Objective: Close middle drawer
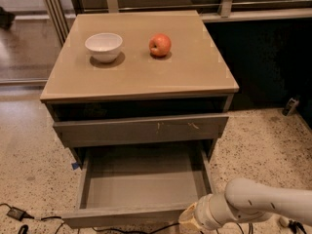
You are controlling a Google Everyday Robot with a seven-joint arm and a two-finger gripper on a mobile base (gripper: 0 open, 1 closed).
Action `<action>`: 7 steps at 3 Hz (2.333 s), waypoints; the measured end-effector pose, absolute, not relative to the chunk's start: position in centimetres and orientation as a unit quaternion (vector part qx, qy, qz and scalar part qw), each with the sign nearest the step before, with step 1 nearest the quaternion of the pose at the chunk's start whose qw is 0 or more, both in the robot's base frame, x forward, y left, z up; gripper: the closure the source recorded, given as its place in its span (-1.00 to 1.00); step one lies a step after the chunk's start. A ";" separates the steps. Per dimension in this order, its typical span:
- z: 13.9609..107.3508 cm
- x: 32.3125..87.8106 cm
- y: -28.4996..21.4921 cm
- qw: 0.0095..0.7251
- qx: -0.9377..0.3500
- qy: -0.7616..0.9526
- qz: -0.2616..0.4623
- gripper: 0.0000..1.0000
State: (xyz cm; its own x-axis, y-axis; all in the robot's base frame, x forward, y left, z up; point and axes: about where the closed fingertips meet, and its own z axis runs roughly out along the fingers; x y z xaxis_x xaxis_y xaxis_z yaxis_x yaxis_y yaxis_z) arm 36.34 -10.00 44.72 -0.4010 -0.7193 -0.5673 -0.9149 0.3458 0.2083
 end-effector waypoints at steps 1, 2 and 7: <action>42.2 36.1 -9.2 0.179 -0.511 0.799 0.260 1.00; 41.9 36.0 -9.0 0.178 -0.511 0.799 0.261 0.65; 43.0 42.0 -6.8 0.209 -0.546 0.780 0.224 -0.38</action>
Offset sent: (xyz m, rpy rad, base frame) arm -0.0024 0.0074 -0.0228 -0.0042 0.0251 0.0046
